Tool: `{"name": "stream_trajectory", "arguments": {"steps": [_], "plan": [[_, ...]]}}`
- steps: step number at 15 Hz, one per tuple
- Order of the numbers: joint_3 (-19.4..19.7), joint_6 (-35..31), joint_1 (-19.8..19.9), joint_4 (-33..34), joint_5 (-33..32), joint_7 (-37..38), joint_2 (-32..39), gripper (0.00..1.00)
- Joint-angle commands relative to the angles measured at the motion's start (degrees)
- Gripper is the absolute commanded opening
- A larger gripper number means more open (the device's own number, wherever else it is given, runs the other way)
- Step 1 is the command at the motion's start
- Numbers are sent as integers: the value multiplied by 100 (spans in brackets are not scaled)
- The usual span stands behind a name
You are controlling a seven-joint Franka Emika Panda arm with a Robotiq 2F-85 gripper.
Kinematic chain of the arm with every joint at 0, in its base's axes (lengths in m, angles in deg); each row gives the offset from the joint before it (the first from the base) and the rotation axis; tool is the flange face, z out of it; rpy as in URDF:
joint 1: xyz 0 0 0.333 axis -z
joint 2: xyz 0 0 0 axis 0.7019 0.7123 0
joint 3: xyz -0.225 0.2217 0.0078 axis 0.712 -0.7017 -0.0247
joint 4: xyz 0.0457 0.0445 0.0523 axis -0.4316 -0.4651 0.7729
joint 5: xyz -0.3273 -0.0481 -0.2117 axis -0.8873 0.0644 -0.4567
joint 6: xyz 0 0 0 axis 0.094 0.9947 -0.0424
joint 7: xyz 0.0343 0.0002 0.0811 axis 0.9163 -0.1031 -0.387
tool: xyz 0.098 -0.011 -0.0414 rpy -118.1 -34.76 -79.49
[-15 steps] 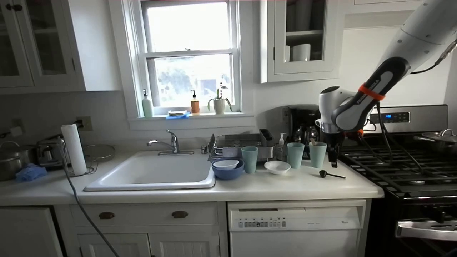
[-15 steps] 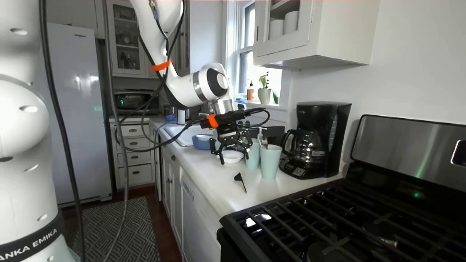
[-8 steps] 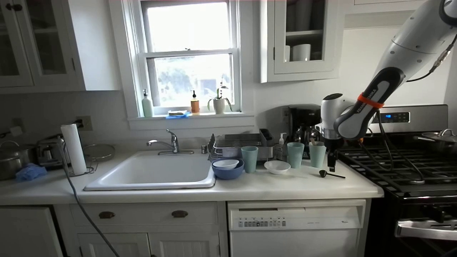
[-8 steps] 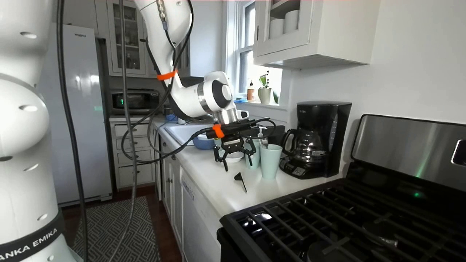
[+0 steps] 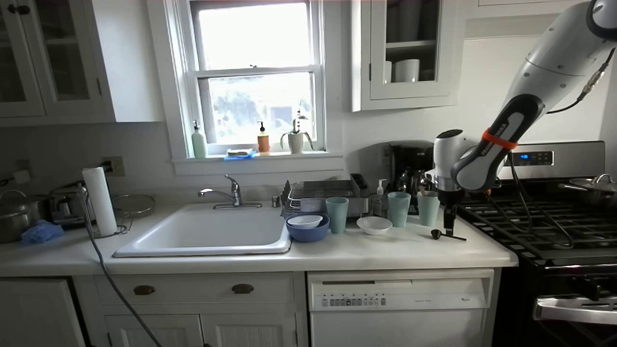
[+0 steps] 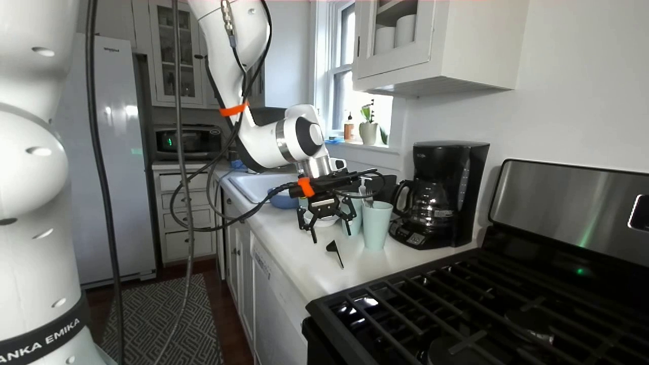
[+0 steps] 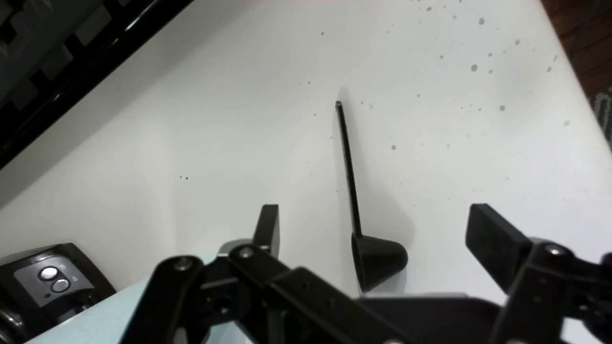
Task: Put the black measuring spoon in the cup on the right
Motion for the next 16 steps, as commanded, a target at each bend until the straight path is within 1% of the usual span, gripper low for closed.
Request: {"name": "stream_trajectory", "arguments": {"steps": [1,3,4,5,6,7,9,10,11,12,13,16], "plan": [[26,-450,82,11,197,-492,185,100],[34,-622,116,28,220,-629,275,99],[8,-689,152,24,297,-752,312,89],[-7,-734,180,32,371,-863,361,83],[-22,-766,205,35,461,-978,392,74],[-39,-792,229,39,555,-1092,423,62],[-54,-847,269,62,699,-1276,483,46],[-63,-895,290,67,753,-1376,506,44],[-68,-938,310,82,797,-1462,532,51],[-84,-983,337,90,855,-1555,548,48],[-99,-1043,370,98,900,-1647,559,53],[-197,-1061,487,167,1064,-1940,623,55]]}}
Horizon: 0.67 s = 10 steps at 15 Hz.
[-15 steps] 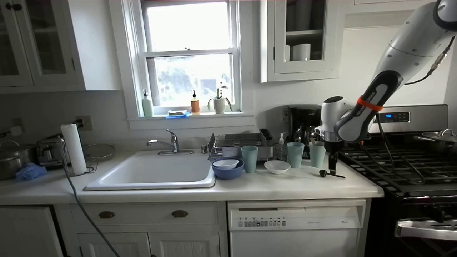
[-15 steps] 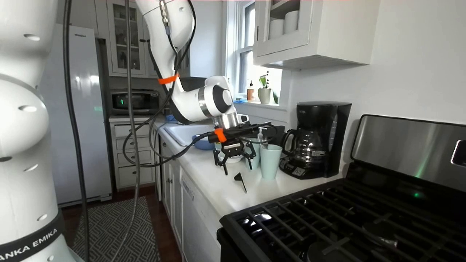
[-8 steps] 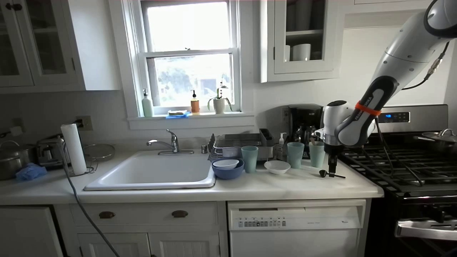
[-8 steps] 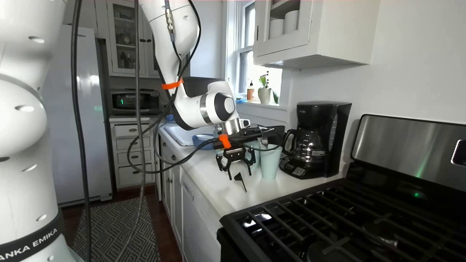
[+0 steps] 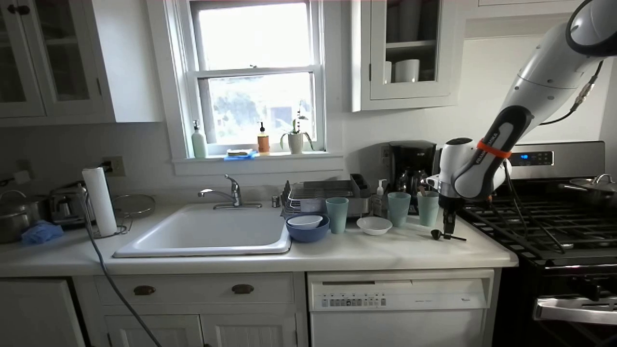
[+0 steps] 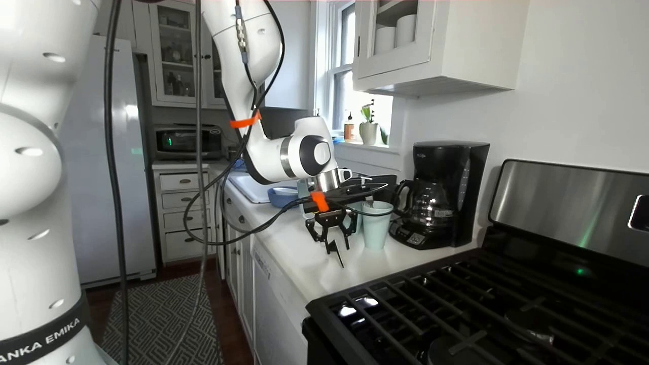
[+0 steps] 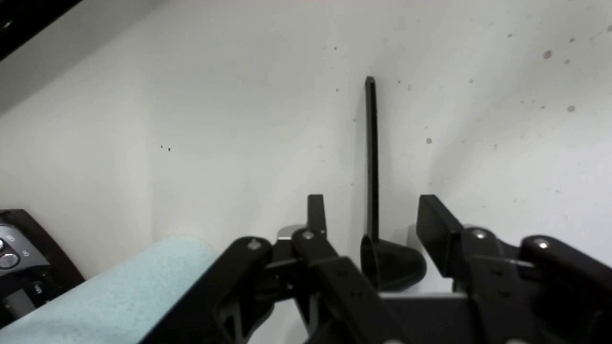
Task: Put the black measuring spoon in the cup on the right
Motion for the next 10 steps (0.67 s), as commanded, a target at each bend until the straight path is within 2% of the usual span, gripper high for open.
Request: {"name": "stream_trajectory", "arguments": {"steps": [1,2,3,6,7,8,10], "plan": [[-216,-64,240,178,359,-549,174,53],[-230,-59,261,221,390,-617,208,49],[-297,-47,322,255,496,-759,233,50],[-451,-100,457,364,729,-1135,321,39],[-501,-41,492,432,818,-1242,364,20],[-555,-9,531,477,902,-1352,398,18],[-641,58,599,571,1061,-1549,474,7]]}}
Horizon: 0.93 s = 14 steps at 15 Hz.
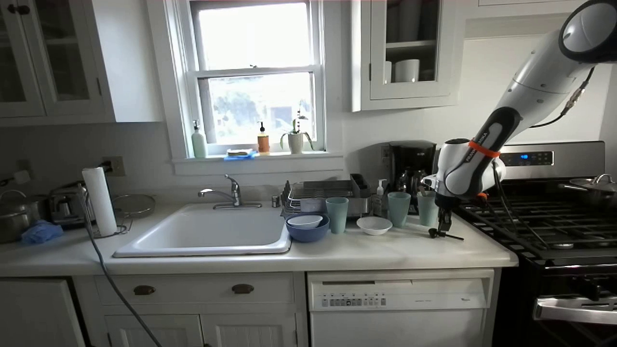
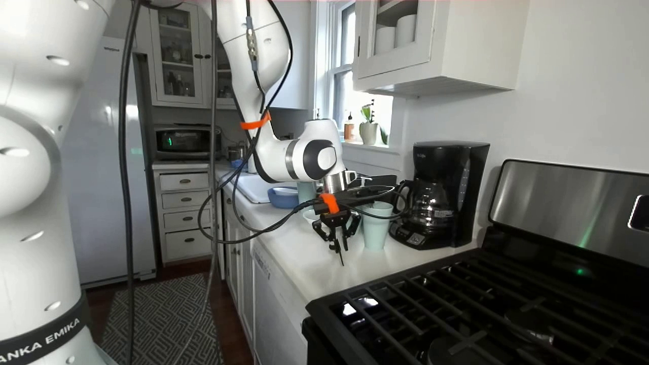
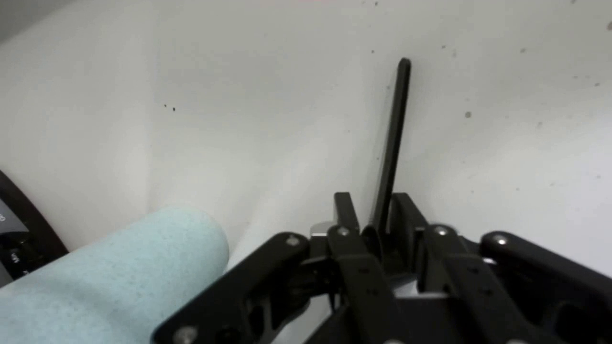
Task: Put the black measuring spoon in the cup on the right
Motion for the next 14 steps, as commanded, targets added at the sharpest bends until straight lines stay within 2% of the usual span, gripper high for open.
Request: {"name": "stream_trajectory", "arguments": {"steps": [1,3,4,8,9,11,14], "plan": [[-272,108,241,254,428,-538,218,3],[-513,135,450,232,753,-897,193,1],[-589,111,530,181,913,-1028,120,3],[-1426,-51,1314,-470,2334,-2269,-626,5],[-2060,-179,1927,-654,2871,-2812,-824,5],[-2906,-88,2556,-541,3803,-3655,-891,5],[-4256,61,3792,-177,5202,-4984,-872,4]]}}
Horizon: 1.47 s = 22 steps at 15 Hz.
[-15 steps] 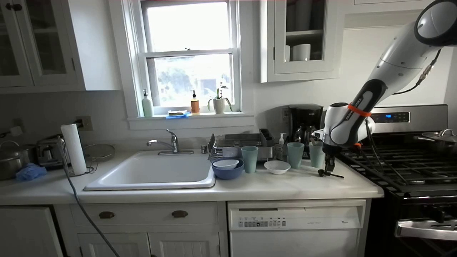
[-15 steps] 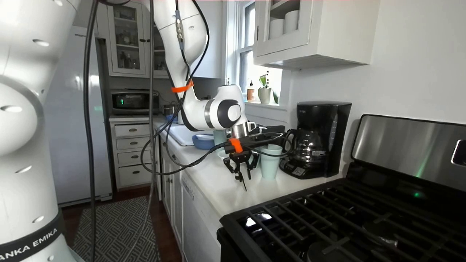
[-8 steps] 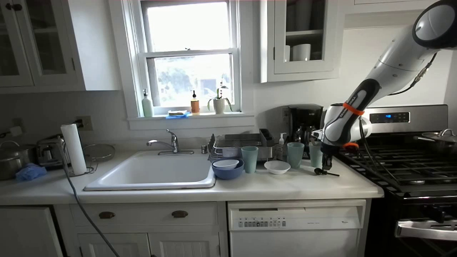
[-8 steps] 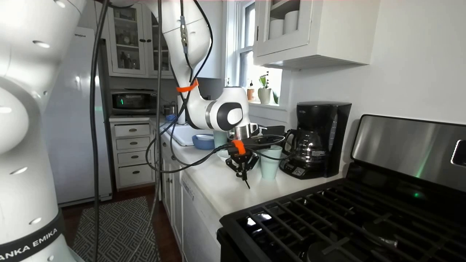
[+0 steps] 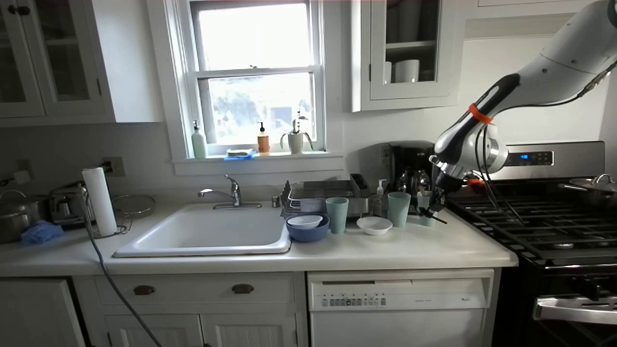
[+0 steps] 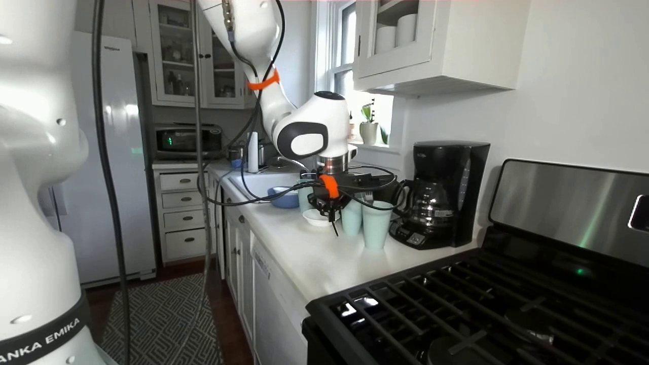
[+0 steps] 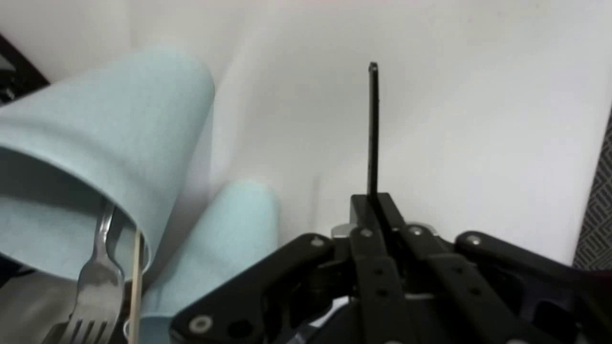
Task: Put the black measuring spoon in the cup on the right
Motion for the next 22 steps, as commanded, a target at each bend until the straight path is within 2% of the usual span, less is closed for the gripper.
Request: {"name": "stream_trajectory", "arguments": {"steps": [1,3,6,8,10,11,12,13,16,18,22], "plan": [[-1566,187,1455,273,1578,-1535,-86,4],[-2415,388,2331,367,2507,-2380,-150,4],[-3005,1096,3320,368,3793,-3685,-350,3],[-3075,1853,3851,250,4634,-4583,-584,3],[-2998,2645,4253,121,5168,-5183,-792,3],[-1860,3219,3405,96,5569,-5488,-1087,3],[-1570,3597,3341,17,5690,-5609,-1164,3],[-1115,3939,3104,-57,5750,-5695,-1226,3],[273,4633,2162,-183,5842,-5673,-1320,3],[1191,4839,1340,-212,5880,-5594,-1339,2],[2390,4700,6,-133,6195,-5131,-1236,2]]}}
